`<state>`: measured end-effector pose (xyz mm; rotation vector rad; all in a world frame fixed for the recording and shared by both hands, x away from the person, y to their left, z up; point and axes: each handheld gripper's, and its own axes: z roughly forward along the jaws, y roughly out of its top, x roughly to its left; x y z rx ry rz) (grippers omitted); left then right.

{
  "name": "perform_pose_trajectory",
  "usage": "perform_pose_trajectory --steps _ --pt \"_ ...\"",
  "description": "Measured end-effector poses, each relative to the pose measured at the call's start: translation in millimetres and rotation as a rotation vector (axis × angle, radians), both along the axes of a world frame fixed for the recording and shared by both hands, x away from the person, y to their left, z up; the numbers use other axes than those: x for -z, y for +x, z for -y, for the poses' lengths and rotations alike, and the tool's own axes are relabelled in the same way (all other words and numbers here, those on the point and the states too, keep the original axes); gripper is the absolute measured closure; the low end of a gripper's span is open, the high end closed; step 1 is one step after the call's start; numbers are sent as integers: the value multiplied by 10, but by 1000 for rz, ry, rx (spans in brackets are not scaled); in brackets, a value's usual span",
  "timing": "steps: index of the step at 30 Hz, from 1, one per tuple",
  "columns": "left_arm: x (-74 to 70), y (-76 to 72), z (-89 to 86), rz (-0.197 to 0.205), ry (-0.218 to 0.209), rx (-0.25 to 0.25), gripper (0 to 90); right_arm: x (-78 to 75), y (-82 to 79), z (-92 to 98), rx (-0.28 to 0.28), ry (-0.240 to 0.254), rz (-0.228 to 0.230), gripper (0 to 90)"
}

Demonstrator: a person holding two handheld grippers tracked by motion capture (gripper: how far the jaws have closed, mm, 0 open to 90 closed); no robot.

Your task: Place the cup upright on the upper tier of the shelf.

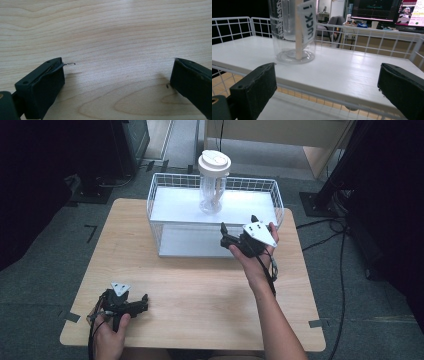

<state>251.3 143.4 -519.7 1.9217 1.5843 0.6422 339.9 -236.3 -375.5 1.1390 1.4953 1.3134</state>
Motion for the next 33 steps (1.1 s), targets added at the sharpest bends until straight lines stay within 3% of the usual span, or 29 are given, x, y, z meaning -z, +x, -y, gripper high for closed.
perform_pose_trajectory --steps 21,33 --pt "1 0 2 0 -2 -1 0 376 -568 788 130 10 -35 24" --pt "0 -1 0 -1 0 1 0 639 -818 1151 206 18 -85 25"
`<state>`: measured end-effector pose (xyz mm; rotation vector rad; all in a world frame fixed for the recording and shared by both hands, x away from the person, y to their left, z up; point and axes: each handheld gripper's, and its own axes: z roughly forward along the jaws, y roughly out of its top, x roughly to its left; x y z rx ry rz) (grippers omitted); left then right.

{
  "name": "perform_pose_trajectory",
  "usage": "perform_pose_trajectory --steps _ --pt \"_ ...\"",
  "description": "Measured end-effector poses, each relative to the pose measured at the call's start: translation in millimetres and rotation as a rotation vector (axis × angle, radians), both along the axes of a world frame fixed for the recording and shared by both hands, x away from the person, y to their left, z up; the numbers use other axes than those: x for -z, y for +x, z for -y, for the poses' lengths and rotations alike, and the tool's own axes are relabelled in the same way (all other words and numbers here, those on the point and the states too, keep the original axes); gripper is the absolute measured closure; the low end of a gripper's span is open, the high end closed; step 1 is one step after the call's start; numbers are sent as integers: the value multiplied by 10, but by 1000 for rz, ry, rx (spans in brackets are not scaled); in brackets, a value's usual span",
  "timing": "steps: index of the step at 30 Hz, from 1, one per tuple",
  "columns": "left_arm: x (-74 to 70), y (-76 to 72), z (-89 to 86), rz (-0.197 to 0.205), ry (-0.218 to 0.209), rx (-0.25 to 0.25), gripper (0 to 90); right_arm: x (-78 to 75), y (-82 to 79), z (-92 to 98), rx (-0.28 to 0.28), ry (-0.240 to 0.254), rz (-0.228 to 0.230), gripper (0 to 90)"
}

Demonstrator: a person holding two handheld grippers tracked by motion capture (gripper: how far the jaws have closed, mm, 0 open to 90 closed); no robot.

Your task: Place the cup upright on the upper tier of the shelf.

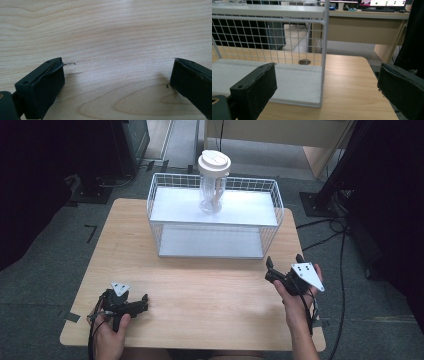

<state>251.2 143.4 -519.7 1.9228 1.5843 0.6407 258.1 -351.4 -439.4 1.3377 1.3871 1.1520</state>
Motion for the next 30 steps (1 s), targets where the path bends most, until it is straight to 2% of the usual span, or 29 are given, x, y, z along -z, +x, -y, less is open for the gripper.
perform_pose_trajectory --steps 22,30 --pt "0 0 1 0 -1 -1 0 536 -381 514 119 10 -129 25" --pt "-1 0 1 0 -1 -1 0 731 -500 701 167 -12 -207 27"
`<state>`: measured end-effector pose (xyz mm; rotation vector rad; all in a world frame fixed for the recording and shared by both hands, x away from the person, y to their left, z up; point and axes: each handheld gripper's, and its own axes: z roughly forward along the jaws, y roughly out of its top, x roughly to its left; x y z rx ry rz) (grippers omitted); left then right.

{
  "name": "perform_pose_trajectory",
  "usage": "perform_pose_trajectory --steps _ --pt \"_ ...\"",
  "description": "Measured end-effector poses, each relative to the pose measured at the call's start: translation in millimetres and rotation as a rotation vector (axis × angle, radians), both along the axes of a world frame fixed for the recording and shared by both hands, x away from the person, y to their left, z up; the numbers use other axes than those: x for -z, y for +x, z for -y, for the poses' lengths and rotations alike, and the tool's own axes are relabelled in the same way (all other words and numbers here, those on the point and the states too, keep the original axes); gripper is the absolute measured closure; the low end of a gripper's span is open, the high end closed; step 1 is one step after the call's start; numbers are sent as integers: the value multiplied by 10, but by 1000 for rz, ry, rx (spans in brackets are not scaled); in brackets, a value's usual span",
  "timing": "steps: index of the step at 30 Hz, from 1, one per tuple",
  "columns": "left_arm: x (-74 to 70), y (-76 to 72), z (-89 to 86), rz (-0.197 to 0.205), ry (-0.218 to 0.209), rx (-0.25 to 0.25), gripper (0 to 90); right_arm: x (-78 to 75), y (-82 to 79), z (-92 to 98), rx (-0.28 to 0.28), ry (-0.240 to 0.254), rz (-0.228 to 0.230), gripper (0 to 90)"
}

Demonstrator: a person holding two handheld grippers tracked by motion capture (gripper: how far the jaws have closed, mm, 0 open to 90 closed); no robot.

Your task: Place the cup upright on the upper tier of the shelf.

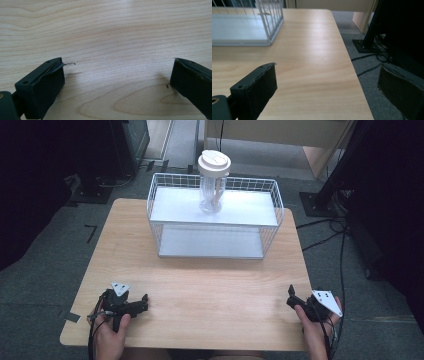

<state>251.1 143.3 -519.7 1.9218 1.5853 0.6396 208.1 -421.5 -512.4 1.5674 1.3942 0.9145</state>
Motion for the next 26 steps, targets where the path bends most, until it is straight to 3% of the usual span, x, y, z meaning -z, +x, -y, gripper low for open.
perform_pose_trajectory --steps 3,5,8,9,11,14,16,19,26 --pt "0 0 0 0 0 0 0 68 -25 45 17 -19 -66 47" --pt "0 0 0 0 0 0 0 70 -36 63 19 -28 -75 58" --pt "0 0 0 0 0 0 0 81 -18 72 -18 -28 -153 59" --pt "0 0 0 0 0 0 0 90 1 62 -41 -34 -199 59" --pt "0 0 0 0 0 0 0 111 27 24 -71 -85 -279 59" --pt "0 0 0 0 0 0 0 125 21 -50 -111 -144 -297 65" --pt "1 0 1 0 -1 -1 0 125 14 -53 -123 -127 -303 65" --pt "0 -1 0 -1 0 1 0 135 10 1 -172 44 -358 63" --pt "1 -1 0 0 0 0 0 135 1 -7 -163 39 -357 66"
